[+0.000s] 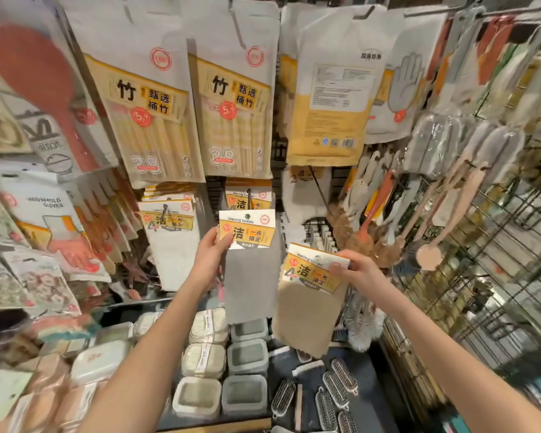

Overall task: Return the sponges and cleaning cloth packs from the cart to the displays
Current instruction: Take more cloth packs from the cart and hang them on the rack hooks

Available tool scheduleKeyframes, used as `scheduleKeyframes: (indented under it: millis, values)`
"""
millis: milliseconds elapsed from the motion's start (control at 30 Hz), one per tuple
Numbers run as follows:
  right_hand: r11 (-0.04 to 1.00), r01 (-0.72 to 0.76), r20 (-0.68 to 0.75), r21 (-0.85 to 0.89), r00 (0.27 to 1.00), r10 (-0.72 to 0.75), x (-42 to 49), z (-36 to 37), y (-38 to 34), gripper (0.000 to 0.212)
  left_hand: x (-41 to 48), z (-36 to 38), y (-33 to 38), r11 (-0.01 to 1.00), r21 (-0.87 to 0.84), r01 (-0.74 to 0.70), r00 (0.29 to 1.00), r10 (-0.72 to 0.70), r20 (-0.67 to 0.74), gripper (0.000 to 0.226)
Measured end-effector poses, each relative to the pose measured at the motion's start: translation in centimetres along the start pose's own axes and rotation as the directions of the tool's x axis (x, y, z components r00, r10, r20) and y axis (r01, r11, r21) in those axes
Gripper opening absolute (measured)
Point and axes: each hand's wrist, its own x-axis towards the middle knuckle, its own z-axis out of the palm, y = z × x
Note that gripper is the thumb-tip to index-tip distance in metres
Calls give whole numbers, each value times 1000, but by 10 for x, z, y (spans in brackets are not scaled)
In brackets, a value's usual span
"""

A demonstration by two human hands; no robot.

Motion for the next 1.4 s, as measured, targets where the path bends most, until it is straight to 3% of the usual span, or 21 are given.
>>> scheduleKeyframes:
  millis: [233,333,467,567,700,833,1000,1233,1300,1400]
  values:
    - [1000,14,21,3,1000,-15,11,-4,-9,6,40,21,6,988,146,59,976,-26,-217,17]
    - [999,30,32,-12,999,-30,21,-3,-15,8,63,31,9,959,263,104,948,-16,-319,50]
    - [999,41,103,4,994,-41,39,8,-34,21,80,32,10,969,180,169,931,-97,-352,48]
    - [1000,26,164,1,986,-26,57,22,-53,24,75,23,11,984,133,120,918,-59,-392,44]
    - [999,48,197,23,979,-51,75,42,-71,19,50,1,10,987,153,49,953,-1,-302,24]
    - [995,-10,195,97,981,-9,86,63,-81,16,33,-26,8,992,109,58,983,-37,-182,11]
    - [987,-29,206,159,979,-4,93,78,-88,15,16,-44,14,998,59,30,993,-23,-116,15]
    - [986,-51,102,157,994,35,105,82,-88,25,7,-54,19,1000,8,30,993,-29,-111,21]
    - [993,-43,70,113,997,35,112,79,-88,21,7,-54,19,1000,-3,31,994,-31,-104,19]
    - [994,-7,-73,-113,997,-1,130,79,-92,11,7,-49,18,1000,-2,31,995,-31,-92,12]
